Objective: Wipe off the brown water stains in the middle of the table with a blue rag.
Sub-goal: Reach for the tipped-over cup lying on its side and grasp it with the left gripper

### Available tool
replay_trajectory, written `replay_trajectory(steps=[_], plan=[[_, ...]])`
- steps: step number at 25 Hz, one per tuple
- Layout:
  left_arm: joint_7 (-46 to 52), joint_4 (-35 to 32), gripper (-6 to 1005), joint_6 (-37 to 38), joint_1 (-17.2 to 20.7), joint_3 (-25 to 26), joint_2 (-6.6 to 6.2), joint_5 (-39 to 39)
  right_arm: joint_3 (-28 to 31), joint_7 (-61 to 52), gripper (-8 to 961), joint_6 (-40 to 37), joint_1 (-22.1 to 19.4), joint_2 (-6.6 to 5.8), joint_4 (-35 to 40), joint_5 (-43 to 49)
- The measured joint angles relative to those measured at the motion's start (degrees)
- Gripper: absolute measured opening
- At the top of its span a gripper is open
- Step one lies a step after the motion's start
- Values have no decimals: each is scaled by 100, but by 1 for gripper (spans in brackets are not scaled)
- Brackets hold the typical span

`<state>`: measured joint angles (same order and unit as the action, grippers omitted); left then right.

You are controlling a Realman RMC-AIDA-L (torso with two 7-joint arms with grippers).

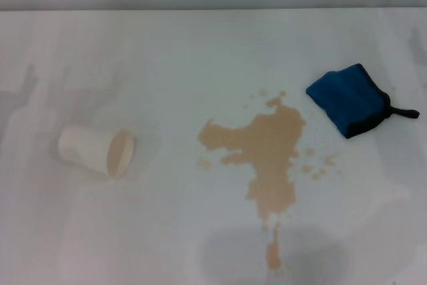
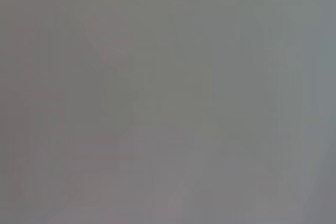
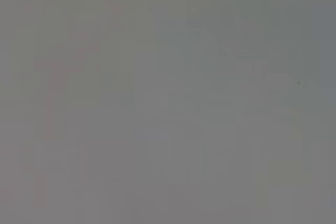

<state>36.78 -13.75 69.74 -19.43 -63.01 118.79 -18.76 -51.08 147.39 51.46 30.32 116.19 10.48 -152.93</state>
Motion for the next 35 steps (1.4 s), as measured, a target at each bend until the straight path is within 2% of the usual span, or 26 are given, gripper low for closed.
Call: replay_trajectory(steps=[6,26,35], plan=[[20,52,887,51,13,-8,14,218,16,0,706,8,-9,0,-3,-1],[31,71,887,274,19,-44,23,205,-1,0,706,13,-57,0,-3,-8],[157,335,888,273,-151,-58,33,182,-90,-4,707,146,-78,0,-113,13]])
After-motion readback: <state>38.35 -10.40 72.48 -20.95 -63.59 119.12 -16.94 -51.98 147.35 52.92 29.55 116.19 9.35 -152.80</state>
